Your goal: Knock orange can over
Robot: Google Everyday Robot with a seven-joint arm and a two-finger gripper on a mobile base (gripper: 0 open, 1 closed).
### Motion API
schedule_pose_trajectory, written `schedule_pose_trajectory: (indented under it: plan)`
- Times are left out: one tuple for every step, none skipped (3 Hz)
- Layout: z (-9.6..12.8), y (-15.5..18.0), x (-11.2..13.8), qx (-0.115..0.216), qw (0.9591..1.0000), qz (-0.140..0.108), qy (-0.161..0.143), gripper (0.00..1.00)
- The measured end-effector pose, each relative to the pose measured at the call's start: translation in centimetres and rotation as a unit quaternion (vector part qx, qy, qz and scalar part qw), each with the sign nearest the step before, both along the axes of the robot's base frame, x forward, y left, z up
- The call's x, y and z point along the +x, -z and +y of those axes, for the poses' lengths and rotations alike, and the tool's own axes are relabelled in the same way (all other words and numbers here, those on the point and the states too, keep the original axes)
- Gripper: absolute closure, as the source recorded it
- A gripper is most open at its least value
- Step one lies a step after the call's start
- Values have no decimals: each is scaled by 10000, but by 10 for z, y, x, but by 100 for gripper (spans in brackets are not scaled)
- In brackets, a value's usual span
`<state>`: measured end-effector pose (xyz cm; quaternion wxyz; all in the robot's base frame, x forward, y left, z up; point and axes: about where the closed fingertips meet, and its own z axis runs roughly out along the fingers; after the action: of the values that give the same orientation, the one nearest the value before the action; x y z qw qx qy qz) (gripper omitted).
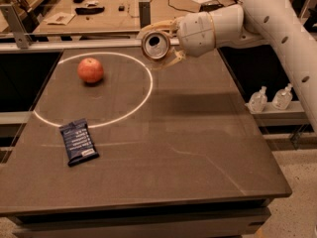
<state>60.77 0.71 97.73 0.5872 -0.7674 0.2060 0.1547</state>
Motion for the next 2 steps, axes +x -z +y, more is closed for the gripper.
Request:
schedule_pose_trajectory:
  plan:
    - [0, 0, 0, 0, 10000, 0, -1, 100]
    - [0, 6, -3, -387, 9983, -428, 51, 100]
